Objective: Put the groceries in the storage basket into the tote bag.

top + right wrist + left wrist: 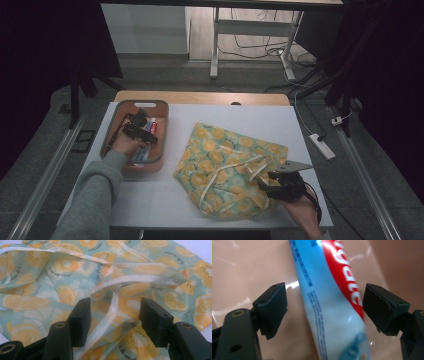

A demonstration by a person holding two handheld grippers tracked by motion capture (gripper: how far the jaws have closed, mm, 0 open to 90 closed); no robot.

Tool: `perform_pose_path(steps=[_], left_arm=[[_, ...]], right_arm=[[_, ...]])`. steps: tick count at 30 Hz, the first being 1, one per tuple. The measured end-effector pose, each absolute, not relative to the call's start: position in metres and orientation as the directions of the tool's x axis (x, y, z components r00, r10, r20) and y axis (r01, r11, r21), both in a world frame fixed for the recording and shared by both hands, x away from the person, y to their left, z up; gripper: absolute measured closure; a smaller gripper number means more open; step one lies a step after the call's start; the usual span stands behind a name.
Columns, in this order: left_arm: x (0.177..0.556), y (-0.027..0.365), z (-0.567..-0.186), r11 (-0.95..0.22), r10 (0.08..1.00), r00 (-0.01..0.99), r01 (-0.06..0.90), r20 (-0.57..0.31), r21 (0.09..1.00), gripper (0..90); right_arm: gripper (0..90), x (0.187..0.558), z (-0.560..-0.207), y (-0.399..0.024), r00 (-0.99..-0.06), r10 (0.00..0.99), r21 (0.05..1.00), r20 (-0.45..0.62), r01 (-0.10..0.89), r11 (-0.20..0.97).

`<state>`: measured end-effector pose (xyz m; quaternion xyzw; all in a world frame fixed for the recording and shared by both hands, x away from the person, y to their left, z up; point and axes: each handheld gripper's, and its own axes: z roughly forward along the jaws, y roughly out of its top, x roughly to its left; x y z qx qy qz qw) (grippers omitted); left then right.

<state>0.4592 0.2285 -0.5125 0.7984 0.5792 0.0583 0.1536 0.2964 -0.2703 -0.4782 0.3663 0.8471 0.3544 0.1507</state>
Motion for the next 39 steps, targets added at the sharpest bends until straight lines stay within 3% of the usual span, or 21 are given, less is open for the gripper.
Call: perform_pose_path(steps=[3, 5, 8, 16, 19, 24, 32, 39], left_arm=[[0.463, 0.228, -0.512, -0.279, 0.948, 0.312, 0.907, -0.061, 0.315, 25.9], [0.463, 0.227, -0.510, -0.284, 0.946, 0.318, 0.904, -0.060, 0.319, 38.7], [0.463, 0.229, -0.508, -0.282, 0.947, 0.315, 0.909, -0.062, 0.308, 48.7], [0.462, 0.246, -0.501, -0.239, 0.945, 0.297, 0.912, -0.136, 0.335, 72.3], [0.461, 0.248, -0.501, -0.236, 0.944, 0.299, 0.908, -0.141, 0.345, 74.1], [0.456, 0.253, -0.494, -0.244, 0.940, 0.316, 0.887, -0.129, 0.392, 75.2], [0.425, 0.264, -0.442, -0.238, 0.901, 0.405, 0.760, -0.154, 0.605, 75.4], [0.385, 0.245, -0.390, -0.283, 0.827, 0.545, 0.620, -0.141, 0.732, 75.5]], right_arm=[[43.4, 0.296, -0.477, -0.271, -0.686, 0.728, 0.714, 0.005, 0.512, 0.477], [43.4, 0.296, -0.477, -0.271, -0.687, 0.727, 0.714, 0.008, 0.513, 0.477], [43.1, 0.297, -0.478, -0.269, -0.693, 0.721, 0.707, 0.010, 0.515, 0.485], [41.9, 0.312, -0.482, -0.257, -0.697, 0.717, 0.672, 0.010, 0.536, 0.512], [44.1, 0.326, -0.492, -0.250, -0.694, 0.720, 0.627, 0.011, 0.565, 0.536], [87.8, 0.332, -0.502, -0.249, -0.707, 0.707, 0.601, 0.003, 0.567, 0.564], [89.9, 0.317, -0.473, -0.273, -0.681, 0.732, 0.745, 0.010, 0.494, 0.449], [89.9, 0.317, -0.470, -0.284, -0.659, 0.751, 0.767, 0.034, 0.499, 0.403]])
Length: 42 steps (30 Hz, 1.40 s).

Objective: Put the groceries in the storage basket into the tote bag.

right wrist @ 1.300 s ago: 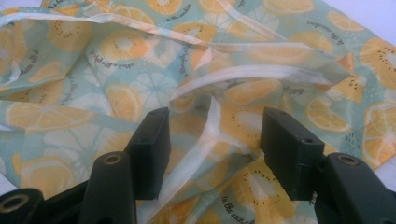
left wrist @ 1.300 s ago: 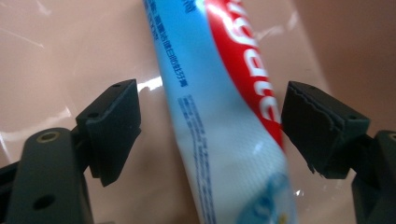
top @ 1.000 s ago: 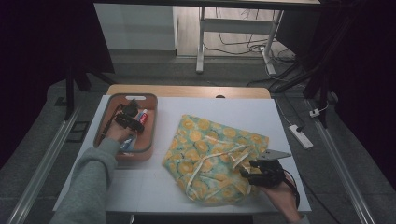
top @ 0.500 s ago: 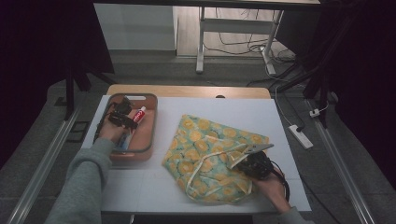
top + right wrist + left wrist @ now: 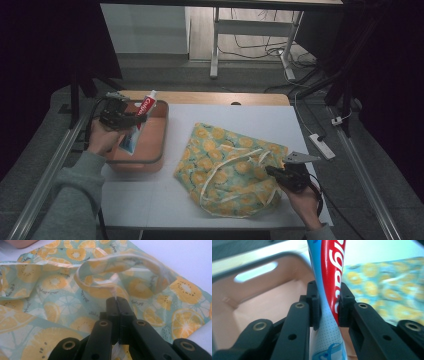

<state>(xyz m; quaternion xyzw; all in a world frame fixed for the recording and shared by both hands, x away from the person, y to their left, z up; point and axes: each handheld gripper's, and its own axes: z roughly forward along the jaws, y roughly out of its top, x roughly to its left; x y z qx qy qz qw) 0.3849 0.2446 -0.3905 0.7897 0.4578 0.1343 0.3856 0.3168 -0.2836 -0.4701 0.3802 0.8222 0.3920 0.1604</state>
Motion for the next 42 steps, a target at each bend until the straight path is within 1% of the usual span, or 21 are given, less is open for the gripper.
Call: perform_pose_path(steps=[5, 9, 14, 19, 22, 24, 28, 32, 35, 38, 42], left_arm=[[0.357, 0.200, -0.379, -0.390, 0.716, 0.691, 0.517, -0.102, 0.761, 75.5], [0.341, 0.160, -0.382, -0.433, 0.605, 0.787, 0.453, -0.121, 0.780, 75.5], [0.332, 0.112, -0.389, -0.469, 0.500, 0.857, 0.391, -0.127, 0.792, 75.5], [0.333, 0.062, -0.396, -0.453, 0.424, 0.894, 0.347, -0.144, 0.821, 75.5], [0.335, 0.031, -0.404, -0.441, 0.404, 0.904, 0.326, -0.139, 0.836, 75.5], [0.337, 0.016, -0.412, -0.431, 0.389, 0.908, 0.328, -0.155, 0.841, 75.5], [0.340, -0.003, -0.429, -0.414, 0.374, 0.908, 0.346, -0.190, 0.842, 75.4], [0.340, -0.012, -0.441, -0.417, 0.365, 0.911, 0.345, -0.193, 0.841, 75.4], [0.341, -0.014, -0.450, -0.448, 0.376, 0.908, 0.353, -0.185, 0.821, 75.4], [0.342, -0.013, -0.462, -0.475, 0.388, 0.900, 0.381, -0.200, 0.793, 75.4], [0.336, -0.013, -0.473, -0.525, 0.385, 0.906, 0.370, -0.174, 0.767, 75.4]], right_arm=[[89.8, 0.317, -0.471, -0.282, -0.665, 0.746, 0.766, 0.044, 0.502, 0.402], [89.8, 0.320, -0.473, -0.280, -0.666, 0.744, 0.767, 0.057, 0.506, 0.394], [89.8, 0.324, -0.471, -0.281, -0.663, 0.744, 0.782, 0.085, 0.507, 0.362], [89.8, 0.324, -0.469, -0.277, -0.666, 0.742, 0.788, 0.082, 0.499, 0.360], [89.8, 0.323, -0.468, -0.275, -0.668, 0.740, 0.794, 0.077, 0.490, 0.360], [89.8, 0.322, -0.468, -0.276, -0.667, 0.741, 0.795, 0.076, 0.489, 0.358], [89.8, 0.321, -0.468, -0.280, -0.662, 0.745, 0.799, 0.080, 0.490, 0.349], [89.8, 0.322, -0.470, -0.283, -0.659, 0.747, 0.794, 0.084, 0.497, 0.350], [89.8, 0.321, -0.470, -0.284, -0.656, 0.750, 0.795, 0.087, 0.499, 0.344], [89.8, 0.319, -0.468, -0.286, -0.651, 0.754, 0.804, 0.083, 0.490, 0.335], [89.8, 0.317, -0.464, -0.287, -0.645, 0.761, 0.813, 0.070, 0.479, 0.331]])
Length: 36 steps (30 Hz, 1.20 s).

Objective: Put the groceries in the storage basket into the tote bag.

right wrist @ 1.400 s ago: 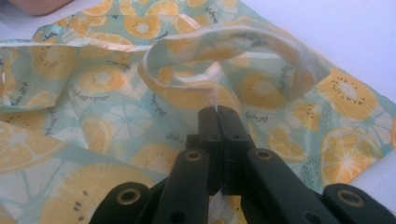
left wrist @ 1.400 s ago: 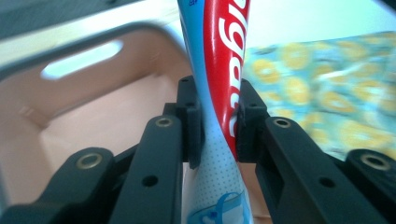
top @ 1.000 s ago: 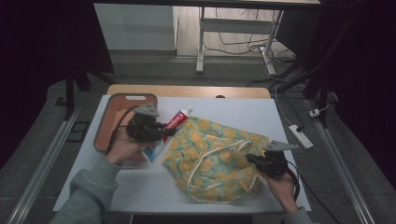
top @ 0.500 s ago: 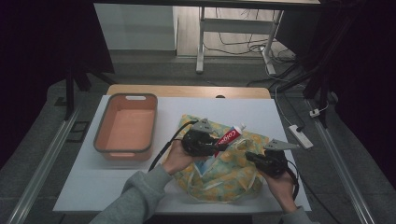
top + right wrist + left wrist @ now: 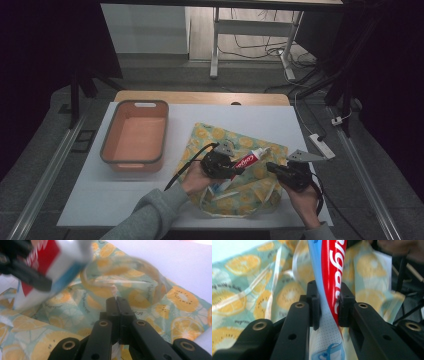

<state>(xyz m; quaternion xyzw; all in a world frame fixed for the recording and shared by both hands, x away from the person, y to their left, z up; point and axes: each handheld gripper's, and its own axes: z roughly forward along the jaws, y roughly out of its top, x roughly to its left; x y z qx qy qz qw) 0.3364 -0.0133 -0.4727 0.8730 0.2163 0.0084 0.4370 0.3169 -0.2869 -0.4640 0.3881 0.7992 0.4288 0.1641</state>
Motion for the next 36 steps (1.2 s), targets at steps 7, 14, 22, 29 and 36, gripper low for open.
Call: perform_pose_path(steps=[7, 14, 22, 29, 36], left_arm=[[0.326, -0.013, -0.474, -0.556, 0.343, 0.927, 0.330, -0.151, 0.763, 75.3], [0.324, -0.015, -0.485, -0.649, 0.350, 0.930, 0.330, -0.116, 0.686, 75.4], [0.316, -0.017, -0.489, -0.773, 0.296, 0.955, 0.254, -0.023, 0.581, 75.2], [0.317, -0.029, -0.500, -0.804, 0.286, 0.958, 0.254, -0.025, 0.537, 73.8], [0.317, -0.002, -0.475, -0.707, 0.346, 0.937, 0.292, -0.044, 0.644, 50.6]], right_arm=[[89.9, 0.319, -0.467, -0.289, -0.633, 0.769, 0.813, 0.087, 0.491, 0.312], [89.9, 0.315, -0.461, -0.290, -0.629, 0.775, 0.833, 0.067, 0.463, 0.304], [90.0, 0.306, -0.452, -0.284, -0.652, 0.758, 0.867, 0.034, 0.397, 0.302], [89.9, 0.292, -0.436, -0.272, -0.682, 0.731, 0.901, -0.018, 0.306, 0.308], [89.9, 0.293, -0.443, -0.276, -0.691, 0.723, 0.896, 0.004, 0.324, 0.304]])
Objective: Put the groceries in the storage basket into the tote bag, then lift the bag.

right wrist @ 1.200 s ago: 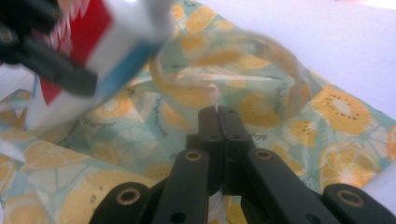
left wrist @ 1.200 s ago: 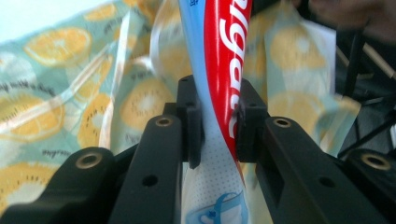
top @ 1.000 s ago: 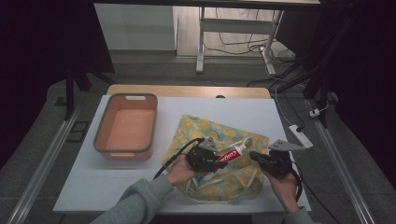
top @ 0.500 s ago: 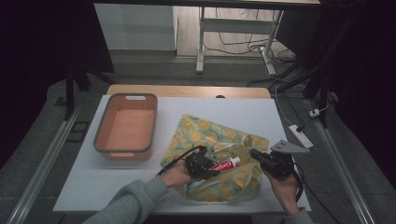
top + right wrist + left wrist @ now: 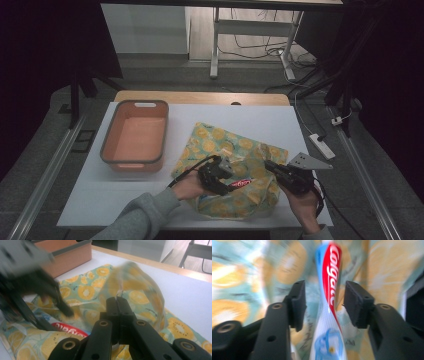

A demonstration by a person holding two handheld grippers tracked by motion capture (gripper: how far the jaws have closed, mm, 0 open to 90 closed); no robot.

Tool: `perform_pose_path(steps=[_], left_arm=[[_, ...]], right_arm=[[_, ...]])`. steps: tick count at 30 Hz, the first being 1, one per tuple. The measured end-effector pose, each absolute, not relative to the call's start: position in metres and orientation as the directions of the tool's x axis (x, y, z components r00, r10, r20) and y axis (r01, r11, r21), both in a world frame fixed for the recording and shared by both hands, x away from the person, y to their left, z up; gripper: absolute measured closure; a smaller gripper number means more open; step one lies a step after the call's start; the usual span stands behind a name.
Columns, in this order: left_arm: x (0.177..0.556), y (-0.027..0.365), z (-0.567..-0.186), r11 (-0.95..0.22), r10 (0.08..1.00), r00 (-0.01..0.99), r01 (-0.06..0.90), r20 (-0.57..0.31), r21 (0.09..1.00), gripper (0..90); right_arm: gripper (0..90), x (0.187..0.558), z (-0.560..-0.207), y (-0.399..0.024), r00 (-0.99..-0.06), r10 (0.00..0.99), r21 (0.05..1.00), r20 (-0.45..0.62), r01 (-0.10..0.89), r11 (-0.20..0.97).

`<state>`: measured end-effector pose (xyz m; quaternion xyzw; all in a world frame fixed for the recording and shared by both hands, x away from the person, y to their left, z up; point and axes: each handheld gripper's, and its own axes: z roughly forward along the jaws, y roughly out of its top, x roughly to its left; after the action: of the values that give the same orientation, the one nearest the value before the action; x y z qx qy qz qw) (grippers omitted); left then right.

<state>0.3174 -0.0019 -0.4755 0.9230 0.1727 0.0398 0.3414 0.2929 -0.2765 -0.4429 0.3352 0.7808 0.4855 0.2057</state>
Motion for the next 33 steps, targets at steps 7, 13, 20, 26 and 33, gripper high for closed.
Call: perform_pose_path(steps=[7, 13, 20, 26, 33], left_arm=[[0.314, 0.055, -0.451, -0.559, 0.506, 0.860, 0.385, -0.065, 0.734, 38.4], [0.312, 0.086, -0.452, -0.510, 0.586, 0.806, 0.444, -0.081, 0.737, 37.8], [0.319, 0.076, -0.470, -0.563, 0.585, 0.806, 0.483, -0.090, 0.671, 35.1], [0.324, 0.050, -0.496, -0.664, 0.576, 0.816, 0.498, -0.042, 0.557, 29.3], [0.335, 0.039, -0.515, -0.687, 0.583, 0.811, 0.527, -0.052, 0.501, 30.6]], right_arm=[[89.9, 0.296, -0.447, -0.278, -0.703, 0.711, 0.885, 0.016, 0.340, 0.318], [89.9, 0.298, -0.450, -0.277, -0.708, 0.706, 0.878, 0.014, 0.347, 0.330], [89.8, 0.299, -0.453, -0.277, -0.707, 0.707, 0.872, 0.016, 0.356, 0.336], [89.9, 0.298, -0.454, -0.276, -0.710, 0.704, 0.869, 0.012, 0.356, 0.344], [89.8, 0.299, -0.457, -0.278, -0.707, 0.708, 0.862, 0.016, 0.368, 0.348]])
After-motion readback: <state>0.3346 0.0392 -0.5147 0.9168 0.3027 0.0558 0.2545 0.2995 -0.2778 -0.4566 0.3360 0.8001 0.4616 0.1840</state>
